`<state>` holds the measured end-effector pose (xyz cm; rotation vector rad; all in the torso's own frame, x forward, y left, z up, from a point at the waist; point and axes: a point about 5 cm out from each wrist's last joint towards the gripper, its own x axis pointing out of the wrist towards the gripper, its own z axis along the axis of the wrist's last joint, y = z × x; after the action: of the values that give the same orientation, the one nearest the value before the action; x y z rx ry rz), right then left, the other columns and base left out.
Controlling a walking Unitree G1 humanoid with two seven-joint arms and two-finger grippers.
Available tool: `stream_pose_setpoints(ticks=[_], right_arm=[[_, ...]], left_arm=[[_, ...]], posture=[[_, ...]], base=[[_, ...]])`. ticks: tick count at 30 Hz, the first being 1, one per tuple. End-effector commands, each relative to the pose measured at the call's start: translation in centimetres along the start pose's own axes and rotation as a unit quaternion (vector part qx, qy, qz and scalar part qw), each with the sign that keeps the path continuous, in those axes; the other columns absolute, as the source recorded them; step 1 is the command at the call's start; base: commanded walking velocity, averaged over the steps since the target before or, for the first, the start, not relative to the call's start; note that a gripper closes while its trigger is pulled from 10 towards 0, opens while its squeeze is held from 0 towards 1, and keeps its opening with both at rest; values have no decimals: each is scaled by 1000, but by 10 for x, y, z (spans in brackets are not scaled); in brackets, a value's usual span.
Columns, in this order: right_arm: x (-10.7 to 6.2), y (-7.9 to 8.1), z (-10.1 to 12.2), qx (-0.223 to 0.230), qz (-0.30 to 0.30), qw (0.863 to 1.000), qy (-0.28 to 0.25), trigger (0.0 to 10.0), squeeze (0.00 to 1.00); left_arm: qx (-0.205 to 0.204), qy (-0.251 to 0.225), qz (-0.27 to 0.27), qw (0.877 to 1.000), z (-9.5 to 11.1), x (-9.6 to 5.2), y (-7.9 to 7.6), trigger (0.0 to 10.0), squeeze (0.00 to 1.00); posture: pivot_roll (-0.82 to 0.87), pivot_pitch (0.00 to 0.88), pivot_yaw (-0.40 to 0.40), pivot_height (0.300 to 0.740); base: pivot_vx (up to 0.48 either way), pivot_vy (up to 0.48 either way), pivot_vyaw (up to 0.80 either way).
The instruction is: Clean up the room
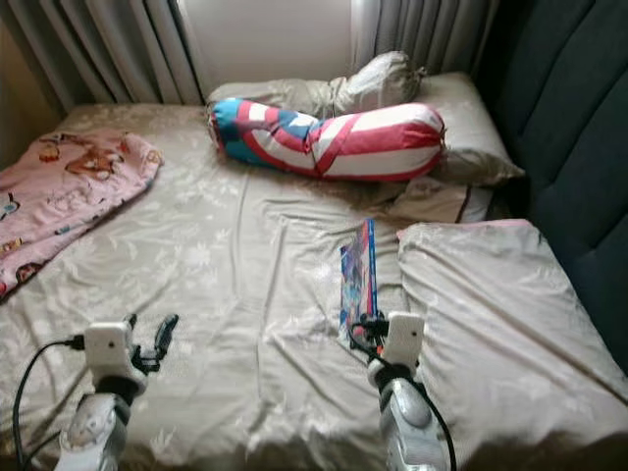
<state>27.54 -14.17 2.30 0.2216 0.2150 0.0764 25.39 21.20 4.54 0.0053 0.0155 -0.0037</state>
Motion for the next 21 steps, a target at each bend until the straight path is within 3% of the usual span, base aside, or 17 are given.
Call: stream_pose_setpoints(ticks=[1, 5, 8, 18, 21], right_arm=[[2, 0, 13, -7, -5, 999, -34, 10000, 0], [2, -3, 13, 3, -22, 999, -27, 10000, 0], [2, 1, 12, -14, -13, 1000, -14, 10000, 0], [0, 2, 9, -8, -5, 1000, -10, 10000, 0], [0, 3, 6, -28, -2, 1000, -2, 10000, 0]], left_arm=[[-2, 4, -4, 1000, 0, 0, -3, 10000, 0], [-7, 4, -13, 1000, 4, 1, -11, 10000, 0], [-6, 1, -29, 1000, 8, 2, -16, 10000, 0], [-7, 12, -25, 1000, 9, -1, -13, 10000, 0], [-6, 16, -20, 1000, 9, -1, -10, 10000, 0]], posture=[[-50, 18, -17, 740], [-55, 9, -15, 740], [-63, 10, -14, 740], [-52, 31, -18, 690], [-45, 46, -18, 690]], base=[[0, 0, 0], [0, 0, 0], [0, 0, 0], [0, 0, 0], [0, 0, 0]])
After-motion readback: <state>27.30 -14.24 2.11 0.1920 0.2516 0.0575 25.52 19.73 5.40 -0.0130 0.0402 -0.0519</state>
